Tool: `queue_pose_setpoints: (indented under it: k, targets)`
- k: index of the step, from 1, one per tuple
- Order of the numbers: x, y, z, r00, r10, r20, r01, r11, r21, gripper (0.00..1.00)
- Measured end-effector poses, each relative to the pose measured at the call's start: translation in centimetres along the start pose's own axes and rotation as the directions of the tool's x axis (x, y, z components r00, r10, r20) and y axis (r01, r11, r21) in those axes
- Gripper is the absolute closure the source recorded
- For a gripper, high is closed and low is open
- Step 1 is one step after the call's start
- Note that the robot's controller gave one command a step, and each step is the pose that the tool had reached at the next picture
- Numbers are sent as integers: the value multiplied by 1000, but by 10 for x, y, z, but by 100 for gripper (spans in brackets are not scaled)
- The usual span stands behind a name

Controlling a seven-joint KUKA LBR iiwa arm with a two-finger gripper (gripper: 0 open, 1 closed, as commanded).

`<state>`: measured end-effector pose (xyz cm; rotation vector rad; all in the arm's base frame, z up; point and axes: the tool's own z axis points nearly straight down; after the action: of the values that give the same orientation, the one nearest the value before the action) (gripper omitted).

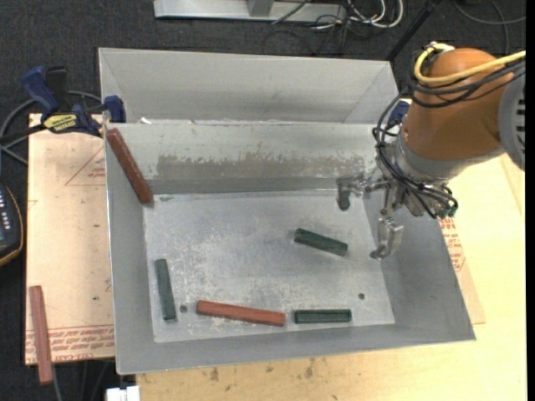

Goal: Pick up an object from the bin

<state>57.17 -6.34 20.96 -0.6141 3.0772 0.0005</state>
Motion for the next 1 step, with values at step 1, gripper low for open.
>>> queue_pose_setpoints:
  k: [1]
  targets:
    - [-4,-29,142,1000,-11,-6,11,1000,-4,0]
